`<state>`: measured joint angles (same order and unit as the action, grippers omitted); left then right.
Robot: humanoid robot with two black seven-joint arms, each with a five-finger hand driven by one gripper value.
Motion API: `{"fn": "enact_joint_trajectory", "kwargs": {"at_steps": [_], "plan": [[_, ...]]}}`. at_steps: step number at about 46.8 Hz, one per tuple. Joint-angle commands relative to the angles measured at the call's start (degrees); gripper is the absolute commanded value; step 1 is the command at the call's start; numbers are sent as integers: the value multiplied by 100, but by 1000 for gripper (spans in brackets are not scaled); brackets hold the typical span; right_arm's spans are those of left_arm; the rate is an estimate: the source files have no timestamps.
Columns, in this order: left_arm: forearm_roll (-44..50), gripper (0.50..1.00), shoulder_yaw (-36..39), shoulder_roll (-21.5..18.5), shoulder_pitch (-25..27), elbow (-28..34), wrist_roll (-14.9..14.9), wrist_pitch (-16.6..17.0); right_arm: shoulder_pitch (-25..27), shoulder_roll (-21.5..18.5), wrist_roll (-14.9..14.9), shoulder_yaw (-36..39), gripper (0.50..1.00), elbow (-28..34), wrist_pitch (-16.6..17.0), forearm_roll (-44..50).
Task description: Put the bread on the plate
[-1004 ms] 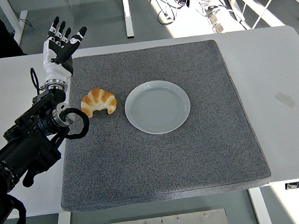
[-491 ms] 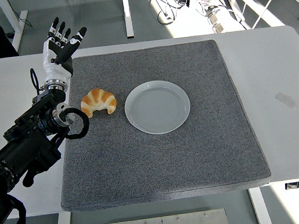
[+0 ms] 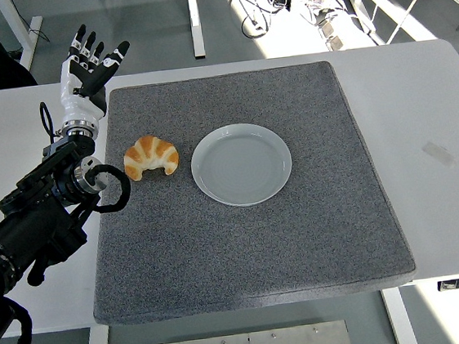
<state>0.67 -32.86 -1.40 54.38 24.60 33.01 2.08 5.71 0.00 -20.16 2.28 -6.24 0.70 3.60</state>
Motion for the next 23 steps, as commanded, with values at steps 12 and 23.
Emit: {"fn": "enact_joint_trajectory", "kwargs": {"at_steps": [12,23], "plan": [[-32,957,139,-44,-7,27,-154,-23,1,0,4,0,1000,0,0,0],[-296,948,139,-307,2,106,-427,-32,1,0,-5,0,1000,0,0,0]]}}
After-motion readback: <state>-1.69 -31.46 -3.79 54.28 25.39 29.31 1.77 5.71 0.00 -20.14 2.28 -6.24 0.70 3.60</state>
